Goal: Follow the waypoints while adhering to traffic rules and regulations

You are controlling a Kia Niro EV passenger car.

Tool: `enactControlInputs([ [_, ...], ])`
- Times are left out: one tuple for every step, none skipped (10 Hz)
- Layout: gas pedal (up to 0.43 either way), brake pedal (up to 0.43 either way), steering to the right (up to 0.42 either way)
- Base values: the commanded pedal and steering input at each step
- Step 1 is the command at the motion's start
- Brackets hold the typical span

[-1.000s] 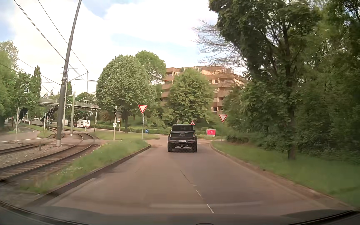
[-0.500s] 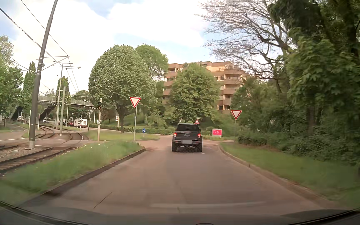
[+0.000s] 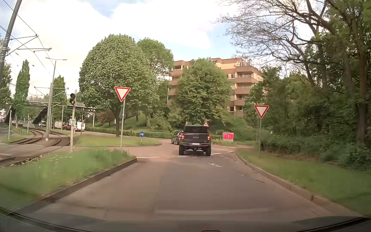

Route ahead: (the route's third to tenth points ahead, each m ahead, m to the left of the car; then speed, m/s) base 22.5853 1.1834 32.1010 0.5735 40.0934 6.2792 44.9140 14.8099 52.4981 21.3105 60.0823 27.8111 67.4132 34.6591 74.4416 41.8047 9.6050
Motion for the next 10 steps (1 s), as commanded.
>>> enactControlInputs([
  [0.02, 0.0, -0.004],
  [0.02, 0.0, 0.002],
  [0.028, 0.0, 0.006],
  [0.028, 0.0, 0.01],
  [0.039, 0.0, 0.015],
  [0.039, 0.0, 0.017],
  [0.039, 0.0, 0.018],
  [0.039, 0.0, 0.02],
  [0.039, 0.0, 0.02],
  [0.028, 0.0, 0.02],
])
